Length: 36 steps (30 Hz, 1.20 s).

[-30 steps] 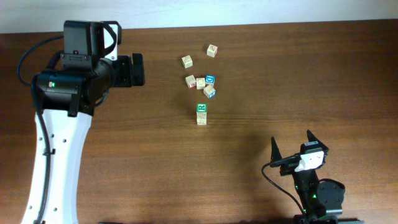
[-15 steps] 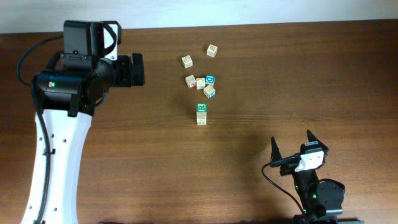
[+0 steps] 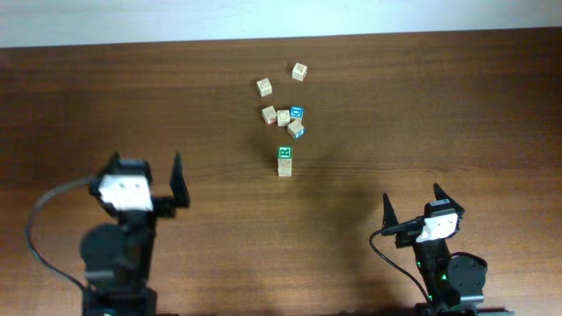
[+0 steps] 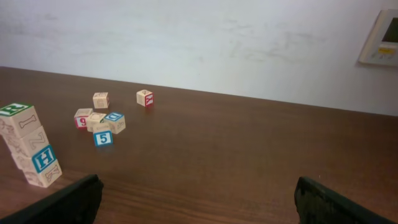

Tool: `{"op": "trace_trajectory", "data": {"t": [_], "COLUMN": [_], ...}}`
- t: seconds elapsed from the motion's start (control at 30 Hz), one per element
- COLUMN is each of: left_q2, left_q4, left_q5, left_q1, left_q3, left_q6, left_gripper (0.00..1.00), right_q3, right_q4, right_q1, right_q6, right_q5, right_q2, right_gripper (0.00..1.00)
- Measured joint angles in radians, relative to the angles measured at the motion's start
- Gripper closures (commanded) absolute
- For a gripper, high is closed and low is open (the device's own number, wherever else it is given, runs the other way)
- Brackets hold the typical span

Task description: Rotate 4 blocks

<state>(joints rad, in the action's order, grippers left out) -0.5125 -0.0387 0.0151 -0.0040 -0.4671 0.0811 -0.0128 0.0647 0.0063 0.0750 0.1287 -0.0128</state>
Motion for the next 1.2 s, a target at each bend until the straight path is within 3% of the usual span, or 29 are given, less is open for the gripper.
{"op": "trace_trajectory", "data": {"t": [0.17,0.47,1.2], "left_q2": [0.274,0.477,0.496], "left_q4": [0.01,0.004,-0.04], "left_q5": [-0.033,-0.066,-0.076], "left_q1": [-0.012,-0.012,-0.012], "left_q3": [0.223,0.44,0.45], "left_q6": [0.069,0.097,0.103], "left_gripper": [0.01,0.01,0.01], "right_q3": [0.0,0.0,0.0], "right_q4": [-0.001,0.0,0.0], "right_q1": [0.0,0.001,0.001], "right_q6": [0.0,0.0,0.0], "right_q5": [0.0,0.0,0.0], "right_q2": [0.001,0.001,0.001], "right_gripper": [0.02,0.02,0.02]}}
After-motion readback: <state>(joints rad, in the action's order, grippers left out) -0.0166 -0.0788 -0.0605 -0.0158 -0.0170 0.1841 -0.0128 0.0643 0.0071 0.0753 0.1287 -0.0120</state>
